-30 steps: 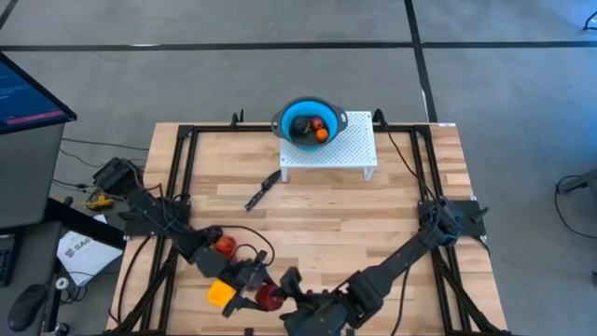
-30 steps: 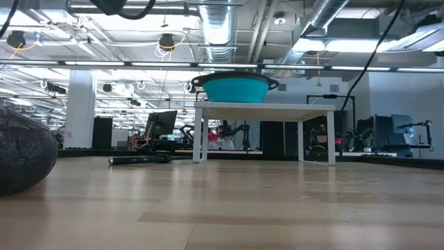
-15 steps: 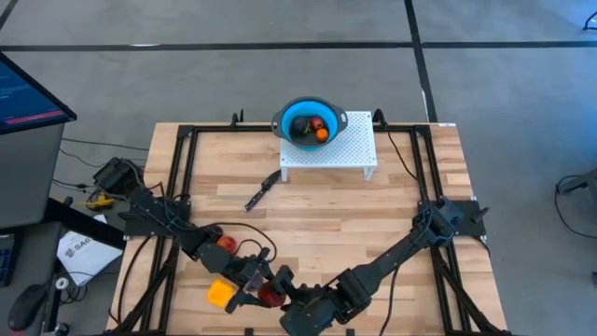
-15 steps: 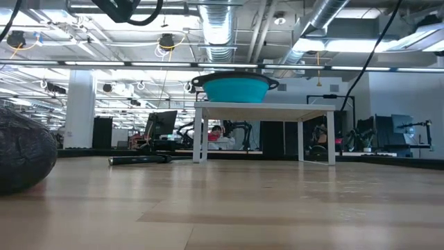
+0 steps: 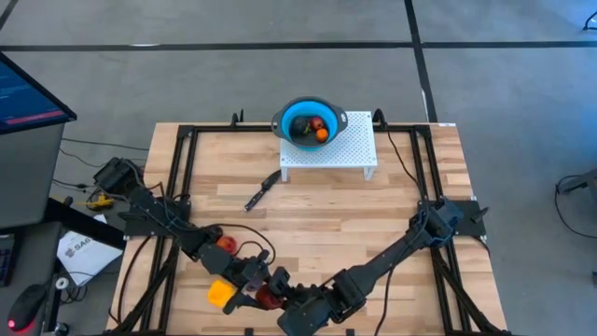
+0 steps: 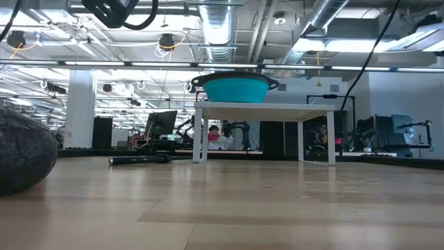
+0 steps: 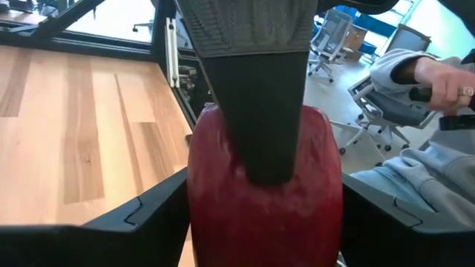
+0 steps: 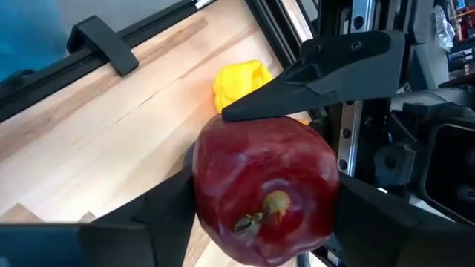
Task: Pick & Place Fruit
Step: Put the red apple into the blue strainer bowl on the shelf
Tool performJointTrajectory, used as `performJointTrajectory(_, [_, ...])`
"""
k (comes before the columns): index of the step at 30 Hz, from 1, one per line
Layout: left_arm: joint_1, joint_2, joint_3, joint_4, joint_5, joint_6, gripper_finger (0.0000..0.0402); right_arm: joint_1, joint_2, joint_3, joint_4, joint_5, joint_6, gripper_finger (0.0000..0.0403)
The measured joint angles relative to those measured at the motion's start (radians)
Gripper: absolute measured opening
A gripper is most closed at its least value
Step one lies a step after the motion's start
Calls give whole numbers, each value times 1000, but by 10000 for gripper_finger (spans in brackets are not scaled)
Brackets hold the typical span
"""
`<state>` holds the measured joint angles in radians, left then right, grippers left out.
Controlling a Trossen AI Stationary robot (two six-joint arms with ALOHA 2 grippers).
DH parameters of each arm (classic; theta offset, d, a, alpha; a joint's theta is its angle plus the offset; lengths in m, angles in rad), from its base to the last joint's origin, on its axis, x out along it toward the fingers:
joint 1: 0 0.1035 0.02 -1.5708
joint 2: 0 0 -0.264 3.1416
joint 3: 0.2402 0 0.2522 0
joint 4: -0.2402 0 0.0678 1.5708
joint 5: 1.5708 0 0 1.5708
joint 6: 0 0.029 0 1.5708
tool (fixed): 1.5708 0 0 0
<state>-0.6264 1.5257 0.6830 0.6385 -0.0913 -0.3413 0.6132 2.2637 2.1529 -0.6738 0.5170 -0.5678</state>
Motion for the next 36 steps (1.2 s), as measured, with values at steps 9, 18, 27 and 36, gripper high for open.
performJointTrajectory(9, [52, 0, 1, 18, 53, 2, 322, 11, 0, 0, -32, -29, 188, 241])
performJointTrajectory(18, [126, -1, 2, 15, 80, 72, 366, 45, 2, -1, -148, -76, 529, 241])
performJointTrajectory(27, [144, -1, 2, -86, 67, 151, 364, 69, -2, -1, -567, -91, 905, 241])
performJointTrajectory(36, [159, -1, 2, -321, -140, 196, 346, -79, -158, -48, -886, -73, 982, 241])
